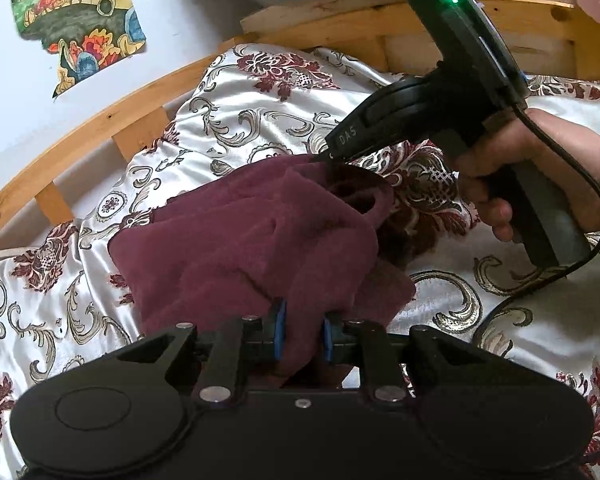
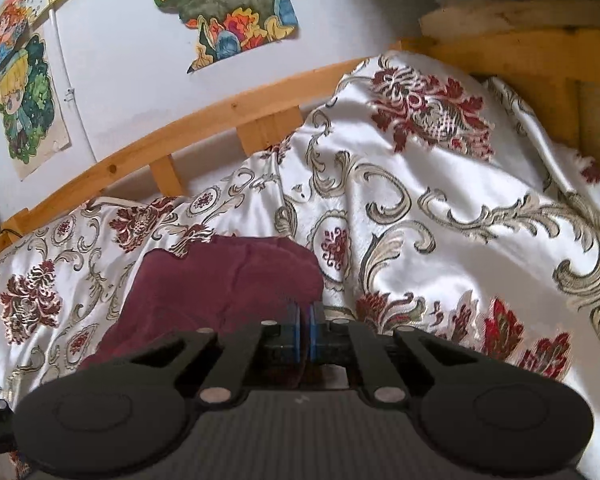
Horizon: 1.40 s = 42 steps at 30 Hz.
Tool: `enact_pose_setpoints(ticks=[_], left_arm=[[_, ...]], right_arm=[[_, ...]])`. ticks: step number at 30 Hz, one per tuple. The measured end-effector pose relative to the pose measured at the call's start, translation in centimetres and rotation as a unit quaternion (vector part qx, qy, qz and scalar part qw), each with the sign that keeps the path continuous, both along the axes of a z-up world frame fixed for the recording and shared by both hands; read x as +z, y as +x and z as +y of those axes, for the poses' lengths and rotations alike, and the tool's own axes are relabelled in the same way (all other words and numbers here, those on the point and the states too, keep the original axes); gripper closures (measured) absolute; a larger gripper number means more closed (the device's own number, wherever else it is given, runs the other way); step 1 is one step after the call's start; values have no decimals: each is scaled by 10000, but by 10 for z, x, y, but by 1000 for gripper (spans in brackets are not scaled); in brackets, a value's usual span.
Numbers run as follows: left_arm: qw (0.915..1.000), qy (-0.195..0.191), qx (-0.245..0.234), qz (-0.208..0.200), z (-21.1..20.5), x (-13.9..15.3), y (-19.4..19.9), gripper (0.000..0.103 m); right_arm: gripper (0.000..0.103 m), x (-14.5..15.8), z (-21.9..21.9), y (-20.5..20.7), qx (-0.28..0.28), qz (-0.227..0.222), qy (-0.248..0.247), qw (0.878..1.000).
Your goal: Fold small clothes
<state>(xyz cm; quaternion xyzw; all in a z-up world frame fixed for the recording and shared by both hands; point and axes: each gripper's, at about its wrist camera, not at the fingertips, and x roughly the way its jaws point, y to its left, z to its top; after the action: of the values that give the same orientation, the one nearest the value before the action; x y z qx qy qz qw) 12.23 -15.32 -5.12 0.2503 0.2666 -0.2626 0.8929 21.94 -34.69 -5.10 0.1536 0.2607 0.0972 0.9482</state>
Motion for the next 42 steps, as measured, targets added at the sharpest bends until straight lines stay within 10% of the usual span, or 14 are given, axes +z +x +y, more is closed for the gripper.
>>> enact_pose_setpoints(ticks=[4,8,10,12,28,31,35,42], left_arm=[[9998,-127,115,85,5,1,2,81],[9996,-179,129,165,7,0,3,81],[9997,-138,127,151,6,0,2,81],[9997,-131,153,153,6,0,1,81],[9946,-677,506,598,16,14,7,63],[9851,-1315,689,870,30,26,4,27],[9694,-1950,1104,1008,49,41,-4,21],[9372,-2370,2348,1014,86,51,3,5]], right_arm=[[93,0,-3,1,115,-51,242,9996],[68,-1,-5,12,157,-119,429,9989],[69,-1,-4,21,116,-166,400,9990],[95,-2,0,26,180,-177,282,9993],[95,-8,0,24,-32,-129,-90,9999],[84,-1,1,21,-25,-198,-181,9996],[43,11,2,13,-10,-288,-192,9994],[4,30,21,-12,454,-286,-253,9982]])
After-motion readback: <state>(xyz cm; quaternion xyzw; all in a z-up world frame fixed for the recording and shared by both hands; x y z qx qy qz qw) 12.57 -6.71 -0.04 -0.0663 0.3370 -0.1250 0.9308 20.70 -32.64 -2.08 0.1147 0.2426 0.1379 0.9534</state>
